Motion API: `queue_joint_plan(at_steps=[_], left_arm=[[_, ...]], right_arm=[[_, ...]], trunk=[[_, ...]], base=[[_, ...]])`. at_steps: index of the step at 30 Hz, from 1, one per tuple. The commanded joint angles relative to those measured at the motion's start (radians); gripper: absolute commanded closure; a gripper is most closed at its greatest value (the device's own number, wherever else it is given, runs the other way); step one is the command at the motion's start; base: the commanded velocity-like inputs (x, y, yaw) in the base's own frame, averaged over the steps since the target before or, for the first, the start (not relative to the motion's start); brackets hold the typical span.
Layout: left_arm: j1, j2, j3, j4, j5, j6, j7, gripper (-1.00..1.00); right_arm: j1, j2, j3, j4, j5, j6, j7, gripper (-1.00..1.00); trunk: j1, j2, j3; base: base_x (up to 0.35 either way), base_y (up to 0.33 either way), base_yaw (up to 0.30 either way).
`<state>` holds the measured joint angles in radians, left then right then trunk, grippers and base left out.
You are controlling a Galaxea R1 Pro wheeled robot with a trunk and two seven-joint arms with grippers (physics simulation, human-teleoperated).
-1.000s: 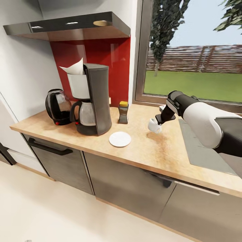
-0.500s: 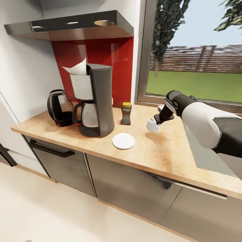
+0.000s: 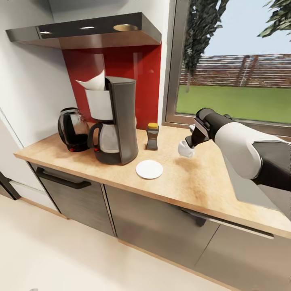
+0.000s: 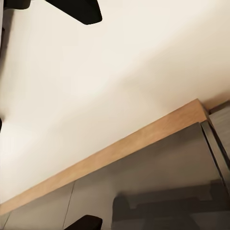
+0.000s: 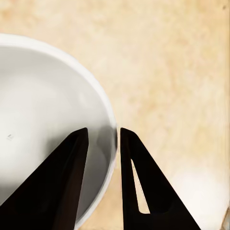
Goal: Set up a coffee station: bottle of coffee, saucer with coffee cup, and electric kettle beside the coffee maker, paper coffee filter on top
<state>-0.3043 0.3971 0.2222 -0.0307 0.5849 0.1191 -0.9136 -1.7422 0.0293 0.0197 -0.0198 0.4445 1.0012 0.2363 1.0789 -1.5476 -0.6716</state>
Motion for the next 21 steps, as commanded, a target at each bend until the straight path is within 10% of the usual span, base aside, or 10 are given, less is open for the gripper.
queue_joint_plan(at_steps=[1,21], left_arm=[[0.000,0.000,0.008,0.000,-0.002,0.011,-0.004,-1.00],[-0.001,0.000,0.008,0.000,-0.002,0.011,-0.004,-1.00]], right_arm=[[0.000,0.003,0.001,-0.001,0.010,0.003,0.006,1.00],[0.000,0.023,0.000,-0.001,0.007,0.005,-0.002,1.00]], trunk=[[0.000,0.000,-0.001],[0.000,0.000,-0.001]], base=[[-0.153,0.059,0.000],[-0.057,0.054,0.000]])
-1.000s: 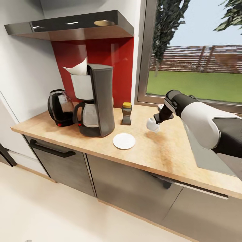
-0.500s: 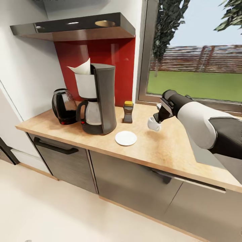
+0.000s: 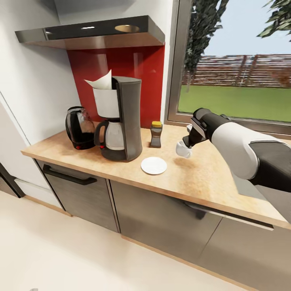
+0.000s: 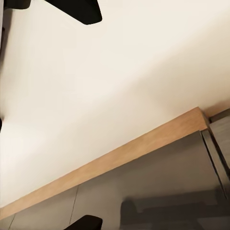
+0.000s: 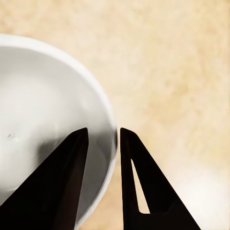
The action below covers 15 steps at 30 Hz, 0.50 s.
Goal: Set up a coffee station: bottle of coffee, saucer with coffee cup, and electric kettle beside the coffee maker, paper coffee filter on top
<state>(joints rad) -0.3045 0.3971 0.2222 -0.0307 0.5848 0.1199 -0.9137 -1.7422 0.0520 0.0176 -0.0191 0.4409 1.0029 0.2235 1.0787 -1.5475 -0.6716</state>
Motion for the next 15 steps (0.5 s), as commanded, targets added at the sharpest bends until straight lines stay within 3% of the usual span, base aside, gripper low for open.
queue_joint_plan(at_steps=[1,15], left_arm=[[0.000,0.000,0.008,0.000,-0.002,0.010,-0.004,-1.00],[0.000,0.000,0.008,0.000,-0.002,0.010,-0.004,-1.00]], right_arm=[[-0.001,0.002,0.002,-0.001,0.011,0.003,0.011,1.00],[-0.001,0.008,-0.002,-0.002,0.010,0.004,0.011,1.00]], trunk=[[0.000,0.000,-0.001],[0.000,0.000,-0.001]], base=[[0.000,0.010,0.000],[0.000,0.002,0.000]])
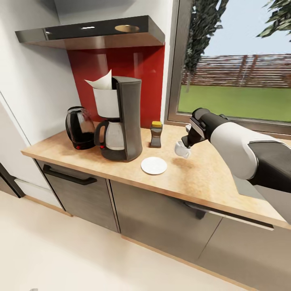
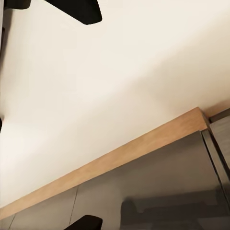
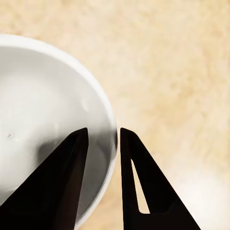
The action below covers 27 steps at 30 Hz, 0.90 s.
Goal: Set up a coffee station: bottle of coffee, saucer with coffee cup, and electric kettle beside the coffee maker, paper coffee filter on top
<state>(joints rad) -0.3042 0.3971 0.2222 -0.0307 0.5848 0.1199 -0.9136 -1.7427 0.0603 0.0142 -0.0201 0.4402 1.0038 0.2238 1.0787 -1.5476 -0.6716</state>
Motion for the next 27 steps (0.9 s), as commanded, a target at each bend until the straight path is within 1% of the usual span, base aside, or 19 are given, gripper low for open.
queue_joint_plan(at_steps=[1,7,18,24,27], left_arm=[[-0.001,0.000,0.008,0.000,-0.002,0.010,-0.004,-1.00],[-0.001,0.001,0.008,0.000,-0.002,0.010,-0.004,-1.00],[-0.001,0.003,0.008,0.000,-0.002,0.010,-0.004,-1.00],[-0.001,0.003,0.008,0.000,-0.002,0.010,-0.004,-1.00],[-0.001,0.003,0.008,0.000,-0.002,0.010,-0.004,-1.00]], right_arm=[[-0.001,0.000,0.001,-0.001,0.010,0.004,0.011,1.00],[-0.001,0.001,0.001,-0.001,0.010,0.004,0.011,1.00],[-0.001,0.001,0.002,-0.001,0.010,0.004,0.010,1.00],[-0.001,0.001,0.001,-0.002,0.010,0.004,0.010,1.00],[-0.001,0.001,0.001,-0.002,0.009,0.004,0.010,1.00]], trunk=[[0.000,0.000,-0.001],[0.000,0.000,-0.001],[0.000,0.000,-0.001],[0.000,0.000,-0.001],[0.000,0.000,-0.001]], base=[[0.000,0.015,0.000],[0.000,0.068,0.000],[0.000,0.167,0.000],[0.000,0.054,0.000],[0.000,0.144,0.000]])
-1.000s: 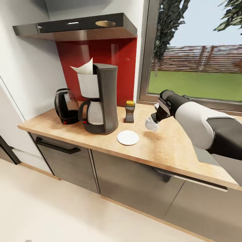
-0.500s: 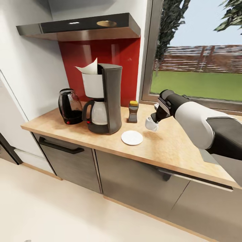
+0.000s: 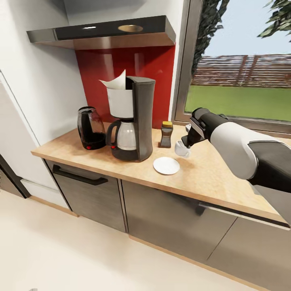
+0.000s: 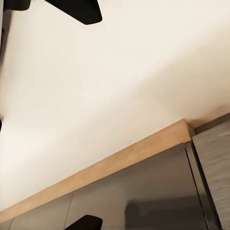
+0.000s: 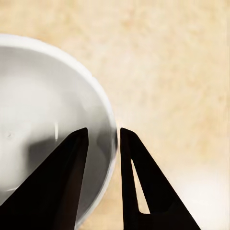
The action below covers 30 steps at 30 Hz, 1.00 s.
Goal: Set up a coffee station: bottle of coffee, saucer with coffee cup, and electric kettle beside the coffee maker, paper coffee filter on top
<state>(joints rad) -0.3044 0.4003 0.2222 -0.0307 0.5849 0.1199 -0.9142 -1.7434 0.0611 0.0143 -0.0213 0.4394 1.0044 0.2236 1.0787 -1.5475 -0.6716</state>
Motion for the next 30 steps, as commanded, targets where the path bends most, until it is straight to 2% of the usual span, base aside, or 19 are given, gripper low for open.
queue_joint_plan(at_steps=[1,12,24,30], left_arm=[[-0.001,0.000,0.008,0.000,-0.002,0.010,-0.003,-1.00],[0.000,0.000,0.008,0.000,-0.002,0.010,-0.004,-1.00],[0.000,0.000,0.008,0.000,-0.002,0.010,-0.005,-1.00],[0.000,0.000,0.008,0.000,-0.002,0.010,-0.005,-1.00]], right_arm=[[-0.001,0.000,0.001,-0.001,0.010,0.003,0.010,1.00],[-0.001,0.002,0.002,-0.027,0.013,0.004,0.010,1.00],[-0.001,0.040,0.004,-0.034,0.016,0.008,0.006,1.00],[-0.001,0.041,0.005,-0.031,0.016,0.008,0.005,1.00]], trunk=[[0.000,-0.001,-0.001],[0.000,-0.001,-0.001],[0.000,-0.001,-0.001],[0.000,-0.001,-0.001]], base=[[0.000,0.177,0.000],[0.000,0.064,0.000],[0.000,0.014,0.000],[0.000,0.054,0.000]])
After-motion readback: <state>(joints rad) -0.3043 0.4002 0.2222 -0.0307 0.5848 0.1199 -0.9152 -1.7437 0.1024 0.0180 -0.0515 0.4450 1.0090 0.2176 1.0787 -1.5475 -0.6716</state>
